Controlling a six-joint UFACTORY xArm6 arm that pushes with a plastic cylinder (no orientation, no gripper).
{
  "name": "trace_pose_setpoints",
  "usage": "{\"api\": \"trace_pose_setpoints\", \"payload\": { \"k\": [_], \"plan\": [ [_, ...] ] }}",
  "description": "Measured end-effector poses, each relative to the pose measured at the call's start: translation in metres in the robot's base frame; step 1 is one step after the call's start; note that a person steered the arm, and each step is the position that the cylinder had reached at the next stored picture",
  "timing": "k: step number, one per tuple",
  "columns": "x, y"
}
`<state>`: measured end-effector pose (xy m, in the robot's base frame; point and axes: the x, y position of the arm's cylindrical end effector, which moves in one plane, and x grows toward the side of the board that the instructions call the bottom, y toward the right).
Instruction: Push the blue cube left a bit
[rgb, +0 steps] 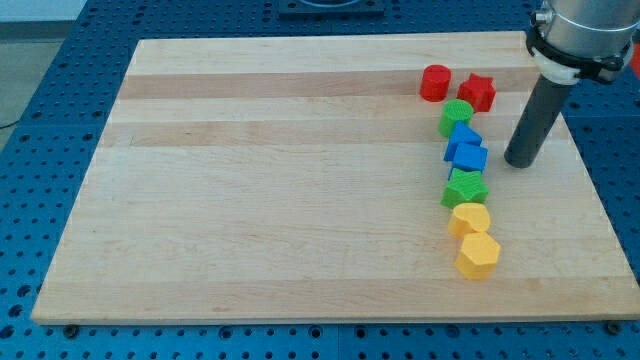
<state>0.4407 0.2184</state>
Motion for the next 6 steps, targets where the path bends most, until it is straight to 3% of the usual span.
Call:
{"api": "trace_pose_setpoints", "payload": {
  "k": [6],
  "plan": [
    [0.001,-0.029]
  ]
}}
